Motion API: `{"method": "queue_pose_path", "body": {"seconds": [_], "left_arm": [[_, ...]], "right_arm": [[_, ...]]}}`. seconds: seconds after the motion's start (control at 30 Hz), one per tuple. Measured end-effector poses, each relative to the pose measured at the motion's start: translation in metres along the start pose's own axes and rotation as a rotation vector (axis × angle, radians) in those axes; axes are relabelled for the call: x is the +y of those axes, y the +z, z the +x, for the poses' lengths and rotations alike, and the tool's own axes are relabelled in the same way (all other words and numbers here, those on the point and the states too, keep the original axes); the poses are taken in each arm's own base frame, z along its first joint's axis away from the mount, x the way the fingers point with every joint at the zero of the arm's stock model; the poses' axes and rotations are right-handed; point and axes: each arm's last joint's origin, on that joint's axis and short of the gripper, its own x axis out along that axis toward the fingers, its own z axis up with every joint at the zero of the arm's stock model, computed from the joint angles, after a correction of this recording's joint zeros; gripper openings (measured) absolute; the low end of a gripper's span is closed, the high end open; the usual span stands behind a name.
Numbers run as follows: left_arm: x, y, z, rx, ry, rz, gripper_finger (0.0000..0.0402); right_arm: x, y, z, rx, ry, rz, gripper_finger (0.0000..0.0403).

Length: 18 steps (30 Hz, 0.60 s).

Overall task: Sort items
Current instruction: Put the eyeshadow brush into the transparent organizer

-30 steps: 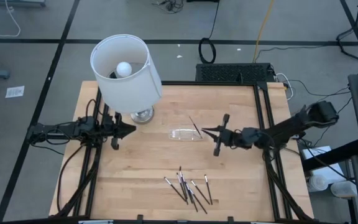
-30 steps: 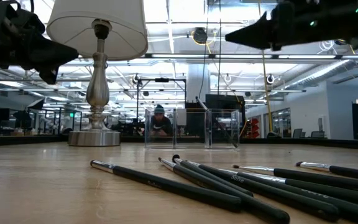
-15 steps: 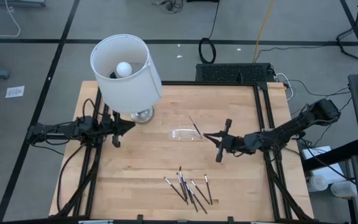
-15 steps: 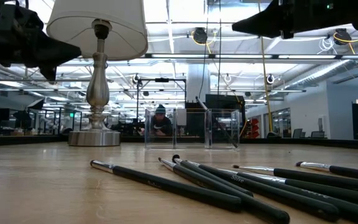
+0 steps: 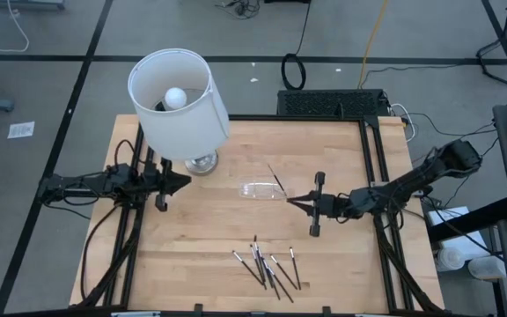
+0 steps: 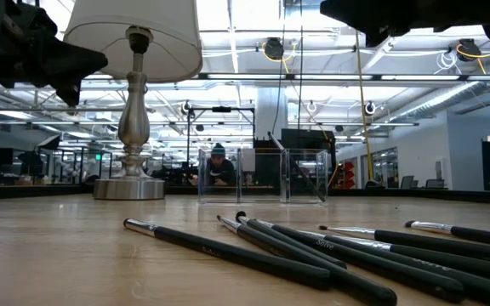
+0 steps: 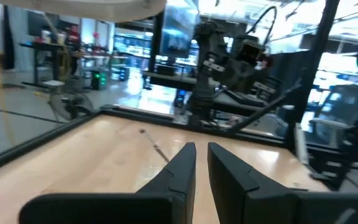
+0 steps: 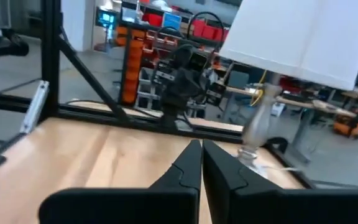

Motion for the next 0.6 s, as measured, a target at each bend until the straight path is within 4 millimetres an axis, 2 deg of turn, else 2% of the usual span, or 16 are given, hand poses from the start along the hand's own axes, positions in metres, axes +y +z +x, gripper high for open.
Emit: {"method": "queue_pose_path", "body": {"seconds": [0.13,0.3,0.43,0.5,0.6], "left_arm": [[-0.002,-0.001,0.0,0.006,-0.031,0.01,0.0017],[-0.006,0.001,0.0,-0.014,-0.068,0.048,0.0007],[-0.008,0.004,-0.001,-0.048,-0.083,0.049,0.0004],[-0.008,0.005,-0.001,-0.051,-0.083,0.054,0.001],[-0.008,0.005,-0.001,-0.05,-0.082,0.082,0.0024]], "right_arm": [[0.01,0.0,-0.002,0.063,-0.004,0.02,0.0],[0.03,0.021,0.001,0.222,0.002,0.065,0.0],[0.057,0.039,0.005,0.332,0.016,0.109,0.0],[0.073,0.046,0.013,0.407,0.076,0.155,0.0],[0.097,0.05,0.028,0.632,0.134,0.297,0.0]]}}
